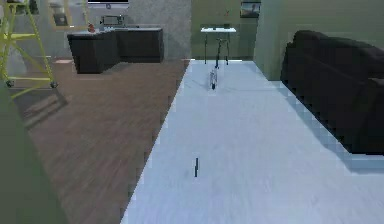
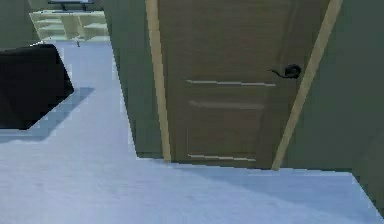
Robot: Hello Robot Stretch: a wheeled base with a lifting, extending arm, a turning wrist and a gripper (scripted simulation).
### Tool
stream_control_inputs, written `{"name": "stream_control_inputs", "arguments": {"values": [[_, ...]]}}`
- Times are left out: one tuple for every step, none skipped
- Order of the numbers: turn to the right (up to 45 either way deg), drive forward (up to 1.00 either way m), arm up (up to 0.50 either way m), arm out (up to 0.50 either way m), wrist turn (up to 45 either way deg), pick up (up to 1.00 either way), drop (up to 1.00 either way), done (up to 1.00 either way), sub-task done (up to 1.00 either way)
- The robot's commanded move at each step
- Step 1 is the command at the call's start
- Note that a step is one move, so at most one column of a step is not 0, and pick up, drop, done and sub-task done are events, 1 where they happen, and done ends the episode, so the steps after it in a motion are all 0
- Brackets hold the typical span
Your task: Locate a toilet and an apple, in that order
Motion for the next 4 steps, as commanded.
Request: {"name": "stream_control_inputs", "arguments": {"values": [[30.0, 0.0, 0.0, 0.0, 0.0, 0.0, 0.0, 0.0, 0.0], [0.0, 1.0, 0.0, 0.0, 0.0, 0.0, 0.0, 0.0, 0.0], [3.0, 0.0, 0.0, 0.0, 0.0, 0.0, 0.0, 0.0, 0.0], [0.0, 0.25, 0.0, 0.0, 0.0, 0.0, 0.0, 0.0, 0.0]]}}
